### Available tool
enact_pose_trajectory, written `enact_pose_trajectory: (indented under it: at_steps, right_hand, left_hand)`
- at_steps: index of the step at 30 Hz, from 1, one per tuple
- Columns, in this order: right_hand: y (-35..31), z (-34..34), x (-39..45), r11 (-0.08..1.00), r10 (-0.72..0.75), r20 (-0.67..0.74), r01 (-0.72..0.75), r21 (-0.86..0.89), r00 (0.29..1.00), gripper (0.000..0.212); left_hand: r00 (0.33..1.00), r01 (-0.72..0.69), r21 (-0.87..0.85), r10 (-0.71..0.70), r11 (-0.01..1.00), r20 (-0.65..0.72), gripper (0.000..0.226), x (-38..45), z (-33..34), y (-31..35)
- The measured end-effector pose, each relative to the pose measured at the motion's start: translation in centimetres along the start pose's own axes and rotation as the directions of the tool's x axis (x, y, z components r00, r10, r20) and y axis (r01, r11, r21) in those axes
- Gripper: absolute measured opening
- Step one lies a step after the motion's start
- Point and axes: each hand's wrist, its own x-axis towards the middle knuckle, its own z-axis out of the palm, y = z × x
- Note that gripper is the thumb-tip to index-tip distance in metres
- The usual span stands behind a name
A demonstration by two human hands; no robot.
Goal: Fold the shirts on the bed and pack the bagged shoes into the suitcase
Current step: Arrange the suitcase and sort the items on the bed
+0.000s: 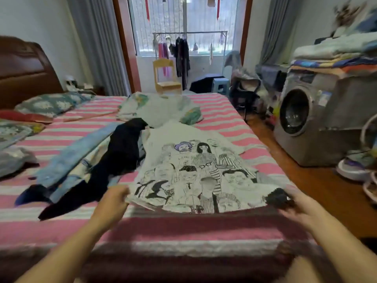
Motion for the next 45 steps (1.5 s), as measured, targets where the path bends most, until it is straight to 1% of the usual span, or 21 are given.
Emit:
enact_pose_trajectory:
  at_steps: [2,5,11,13,15,16,17,18,20,22,23,25,26,27,28,29,32,34,37,41,45]
  right_hand:
    - [3.8,-2.9,0.6,0.983,0.089,-0.085,-0.102,-0.154,0.992,0.011]
    - [7.0,-5.2,1.7,0.965,0.088,-0.144,-0.12,-0.233,0.986,0.019]
    - [7.0,-4.8,1.7,0.949,-0.042,-0.128,0.0,-0.317,0.991,0.015]
    - [6.4,-4.2,1.2,0.934,-0.117,-0.147,0.059,-0.352,0.982,0.004]
    - [5.8,-4.0,0.6,0.912,-0.218,-0.186,0.132,-0.389,0.958,0.012]
    - [5.6,-4.1,0.1,0.887,-0.269,-0.204,0.16,-0.432,0.941,0.013]
    - [5.6,-4.5,-0.4,0.844,-0.313,-0.22,0.165,-0.51,0.924,0.013]
    - [5.6,-5.2,-0.8,0.787,-0.341,-0.227,0.145,-0.599,0.912,0.013]
    - [5.8,-6.7,-1.3,0.664,-0.321,-0.209,0.063,-0.745,0.924,0.014]
    - [5.9,-7.4,-1.3,0.534,-0.193,-0.186,-0.056,-0.843,0.963,0.019]
    - [5.7,-7.0,-1.1,0.466,-0.123,-0.208,-0.128,-0.876,0.97,0.02]
    - [4.3,-5.1,-0.6,0.357,-0.099,-0.221,-0.173,-0.918,0.97,0.021]
    - [3.3,-3.9,-0.1,0.243,-0.124,-0.171,-0.137,-0.96,0.977,0.017]
    - [2.4,-2.6,1.0,0.151,-0.169,-0.103,-0.077,-0.986,0.98,0.015]
    - [1.2,-0.9,1.7,0.068,-0.184,-0.057,-0.045,-0.997,0.981,0.018]
    - [0.2,0.6,3.1,0.063,-0.208,-0.013,0.0,-0.998,0.978,0.018]
    - [-3.1,5.1,7.9,0.125,-0.308,0.02,0.062,-0.99,0.951,0.015]
    - [-4.9,8.0,11.9,0.143,-0.348,0.041,0.096,-0.985,0.937,0.015]
    - [-6.6,12.1,19.0,0.096,-0.338,0.098,0.138,-0.986,0.936,0.012]
    - [-7.4,17.5,28.1,-0.018,-0.426,0.163,0.172,-0.985,0.89,0.044]
    - [-7.1,21.6,34.4,-0.075,-0.393,0.232,0.22,-0.973,0.89,0.052]
  left_hand:
    - [0.994,0.044,0.013,-0.045,0.999,0.101,0.051,-3.5,4.8,-4.6]
    - [0.974,0.155,0.059,-0.162,0.986,0.159,0.049,-6.7,8.2,-8.2]
    - [0.931,0.364,0.014,-0.364,0.931,0.001,0.033,-6.8,4.6,-5.5]
    - [0.849,0.523,-0.231,-0.525,0.82,0.056,0.026,-6.6,3.2,-4.0]
    - [0.723,0.666,-0.523,-0.632,0.532,0.279,0.025,-7.1,2.7,-2.0]
    - [0.69,0.69,-0.583,-0.632,0.429,0.352,0.026,-7.5,2.4,-1.3]
    - [0.688,0.698,-0.572,-0.625,0.43,0.369,0.025,-7.9,2.3,-1.1]
    - [0.698,0.707,-0.475,-0.624,0.525,0.35,0.02,-8.2,2.0,-1.2]
    - [0.731,0.65,-0.082,-0.592,0.756,0.338,0.012,-8.6,1.1,-1.6]
    - [0.674,0.497,0.255,-0.554,0.829,0.488,0.007,-8.4,0.0,-1.4]
    - [0.602,0.416,0.352,-0.544,0.839,0.585,0.009,-8.0,-0.5,-1.1]
    - [0.384,0.343,0.439,-0.55,0.831,0.741,0.024,-6.1,-1.1,0.3]
    - [0.276,0.306,0.464,-0.544,0.832,0.793,0.028,-4.7,-1.3,1.3]
    - [0.217,0.274,0.464,-0.524,0.842,0.823,0.029,-3.0,-1.1,2.1]
    - [0.226,0.27,0.423,-0.484,0.865,0.845,0.027,-1.0,-0.7,2.9]
    - [0.297,0.3,0.339,-0.425,0.892,0.855,0.024,1.3,-0.1,3.7]
    - [0.628,0.288,0.077,-0.249,0.955,0.737,0.015,8.2,3.1,6.3]
    - [0.761,0.161,0.028,-0.142,0.987,0.632,0.012,12.5,6.2,7.8]
    - [0.817,0.028,0.016,-0.032,0.999,0.576,0.018,18.7,12.6,9.4]
    - [0.819,-0.168,0.064,0.103,0.984,0.564,0.036,27.0,22.3,11.1]
    - [0.935,-0.21,0.21,0.133,0.955,0.328,0.037,34.8,27.6,8.5]
